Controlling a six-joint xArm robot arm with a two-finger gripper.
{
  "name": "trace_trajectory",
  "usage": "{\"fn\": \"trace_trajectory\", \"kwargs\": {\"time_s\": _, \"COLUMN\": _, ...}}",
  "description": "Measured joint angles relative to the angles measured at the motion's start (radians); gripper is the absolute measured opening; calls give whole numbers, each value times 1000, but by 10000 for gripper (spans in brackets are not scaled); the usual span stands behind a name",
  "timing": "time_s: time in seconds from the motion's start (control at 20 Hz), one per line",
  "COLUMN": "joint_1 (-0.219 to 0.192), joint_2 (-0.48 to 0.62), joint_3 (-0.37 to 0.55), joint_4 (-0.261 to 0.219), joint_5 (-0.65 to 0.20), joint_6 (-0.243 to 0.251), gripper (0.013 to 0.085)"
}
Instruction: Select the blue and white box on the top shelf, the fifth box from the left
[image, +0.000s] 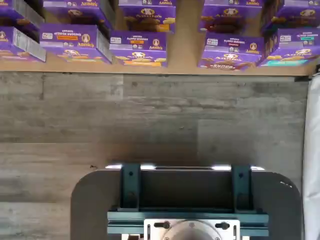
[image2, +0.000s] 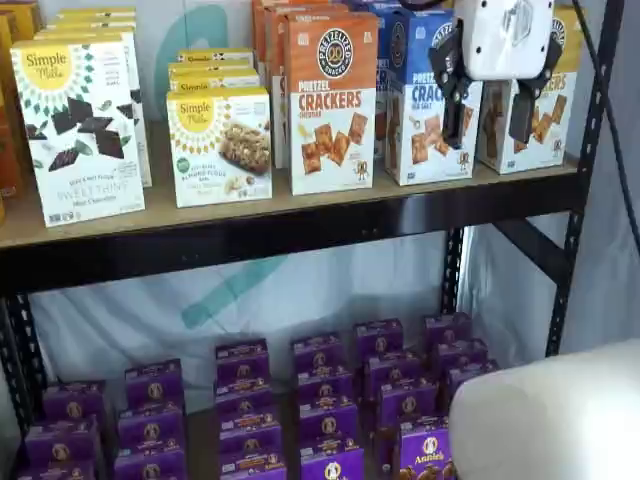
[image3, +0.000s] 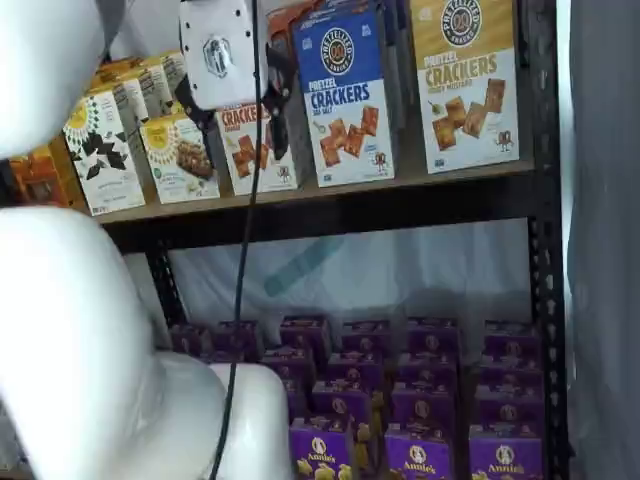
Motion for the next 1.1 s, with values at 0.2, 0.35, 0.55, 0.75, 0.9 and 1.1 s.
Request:
{"fn": "trace_trajectory", "kwargs": {"time_s": 0.2, "joint_1": -53, "joint_2": -10, "joint_3": 11, "joint_4": 58, "joint_5": -15, "joint_6": -29, "gripper": 850}}
{"fn": "trace_trajectory", "kwargs": {"time_s": 0.35, "joint_1": -55, "joint_2": -10, "joint_3": 13, "joint_4": 56, "joint_5": -20, "joint_6": -32, "gripper": 850}}
{"fn": "trace_trajectory", "kwargs": {"time_s": 0.55, "joint_1": -42, "joint_2": -8, "joint_3": 12, "joint_4": 36, "joint_5": -49, "joint_6": -30, "gripper": 850}}
{"fn": "trace_trajectory", "kwargs": {"time_s": 0.75, "joint_1": -29, "joint_2": 18, "joint_3": -16, "joint_4": 11, "joint_5": -101, "joint_6": -27, "gripper": 850}}
{"fn": "trace_trajectory", "kwargs": {"time_s": 0.9, "joint_1": -37, "joint_2": 55, "joint_3": -60, "joint_4": 3, "joint_5": -128, "joint_6": -38, "gripper": 850}}
{"fn": "trace_trajectory", "kwargs": {"time_s": 1.1, "joint_1": -63, "joint_2": 132, "joint_3": -149, "joint_4": 8, "joint_5": -122, "joint_6": -62, "gripper": 850}}
